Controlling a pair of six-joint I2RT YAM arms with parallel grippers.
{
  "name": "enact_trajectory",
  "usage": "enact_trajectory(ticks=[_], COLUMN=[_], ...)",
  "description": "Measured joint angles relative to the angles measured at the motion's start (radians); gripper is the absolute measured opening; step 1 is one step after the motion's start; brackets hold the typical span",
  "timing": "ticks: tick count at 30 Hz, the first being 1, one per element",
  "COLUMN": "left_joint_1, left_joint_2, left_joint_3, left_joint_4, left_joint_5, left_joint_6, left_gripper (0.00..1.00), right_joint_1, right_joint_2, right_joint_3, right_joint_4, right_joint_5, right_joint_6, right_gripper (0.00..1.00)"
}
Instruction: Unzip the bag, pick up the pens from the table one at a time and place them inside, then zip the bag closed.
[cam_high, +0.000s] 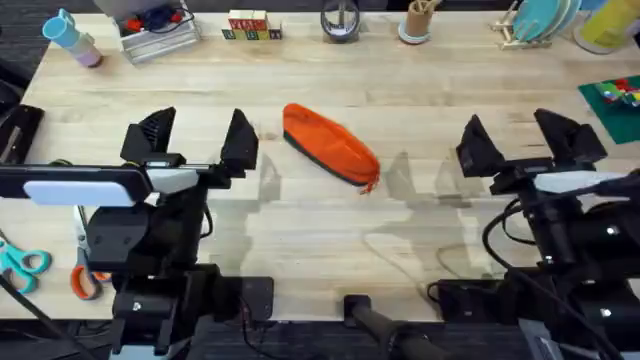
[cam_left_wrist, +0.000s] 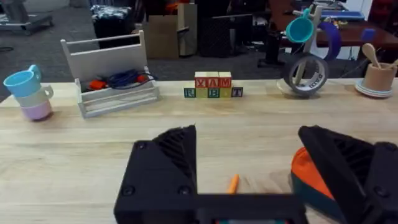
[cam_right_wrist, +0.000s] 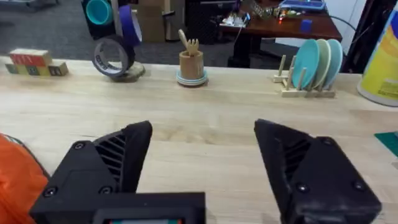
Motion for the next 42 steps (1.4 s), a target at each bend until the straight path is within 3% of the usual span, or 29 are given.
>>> enact_trajectory(ticks=[7,15,30,42], left_joint_1=[0.000,0.000,0.000,0.000], left_joint_2=[0.000,0.081,0.639,1.040], left_joint_3=[0.069,0.249,0.723,1.058], left_joint_4=[-0.121,-0.211,-0.522,-0.775], left_joint_5=[0.000,-0.001,0.000,0.073], left_joint_6=[0.000,0.000,0.000,0.000], left_gripper=[0.993,0.991,0.991,0.992], right_joint_1=[0.000,0.000,0.000,0.000], right_joint_2=[0.002,0.098,0.620,0.839], right_joint_3=[0.057,0.268,0.767,0.937], right_joint_4=[-0.008,-0.154,-0.568,-0.841], right_joint_5=[0.000,0.000,-0.008,-0.184], right_joint_6=[0.000,0.000,0.000,-0.007], right_gripper=[0.996,0.996,0.997,0.997])
